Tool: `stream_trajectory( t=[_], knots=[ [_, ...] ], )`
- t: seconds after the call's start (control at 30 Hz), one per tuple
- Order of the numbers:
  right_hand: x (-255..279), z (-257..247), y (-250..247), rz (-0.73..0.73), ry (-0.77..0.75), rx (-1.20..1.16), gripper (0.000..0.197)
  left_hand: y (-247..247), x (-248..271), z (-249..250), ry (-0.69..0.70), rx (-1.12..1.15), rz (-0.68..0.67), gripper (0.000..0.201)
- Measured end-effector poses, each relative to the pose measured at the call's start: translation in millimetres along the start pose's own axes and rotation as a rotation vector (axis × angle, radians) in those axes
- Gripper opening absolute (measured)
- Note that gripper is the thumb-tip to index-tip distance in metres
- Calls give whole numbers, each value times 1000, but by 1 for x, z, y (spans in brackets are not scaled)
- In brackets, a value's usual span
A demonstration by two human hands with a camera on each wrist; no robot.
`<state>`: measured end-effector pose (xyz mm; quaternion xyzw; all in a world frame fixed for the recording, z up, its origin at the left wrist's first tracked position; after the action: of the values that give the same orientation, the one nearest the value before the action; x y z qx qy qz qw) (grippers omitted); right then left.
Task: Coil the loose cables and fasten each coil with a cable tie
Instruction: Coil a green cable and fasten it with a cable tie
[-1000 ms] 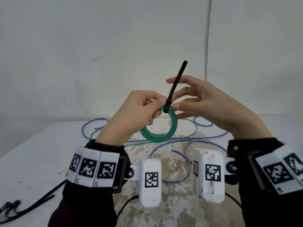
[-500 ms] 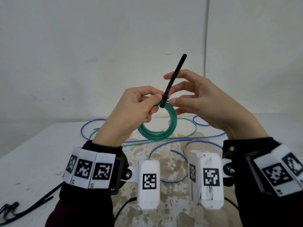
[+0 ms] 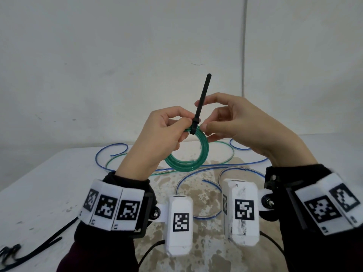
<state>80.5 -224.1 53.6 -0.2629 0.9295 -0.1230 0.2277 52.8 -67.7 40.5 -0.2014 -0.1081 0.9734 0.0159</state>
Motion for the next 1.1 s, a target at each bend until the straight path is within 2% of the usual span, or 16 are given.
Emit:
stream_trajectory(
  t=[0.13,0.23,0.33,0.53,0.73,0.83,1.0,1.1],
  knots=[
    [1,-1,1,7,32,-89,16,1,1,3,-1,-8,-46,23],
    [-3,-1,7,127,-17,-40,5,1,3,4,-21,-60,-78,21],
    [-9,2,12,206,-103,65,16,-2,3,2,-47,-100,-84,21],
    [-12,0,16,287,-270,285,9,-7,-2,-4,-110,12,-83,18],
    [-7,-6,16,229,-382,370,12,-4,-2,-6,-157,129,-94,18],
    [-7,-6,15,212,-363,351,12,-3,-3,-7,-151,144,-93,18],
    [-12,0,12,307,-238,280,16,4,-1,0,-60,95,-124,27],
    [-13,4,12,261,-153,125,15,4,1,4,-61,96,-153,23]
  ],
)
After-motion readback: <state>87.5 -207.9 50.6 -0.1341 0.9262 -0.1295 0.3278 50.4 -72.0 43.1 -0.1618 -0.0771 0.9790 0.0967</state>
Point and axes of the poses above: each hand's wrist, its own x-axis away from the middle knuckle, its own y-axis out of the palm, z = x × y, the point moved 2 cm from there along -x, towards the middle knuckle, and after that the axes turned 6 degrees about -z, right-handed, at the moved point
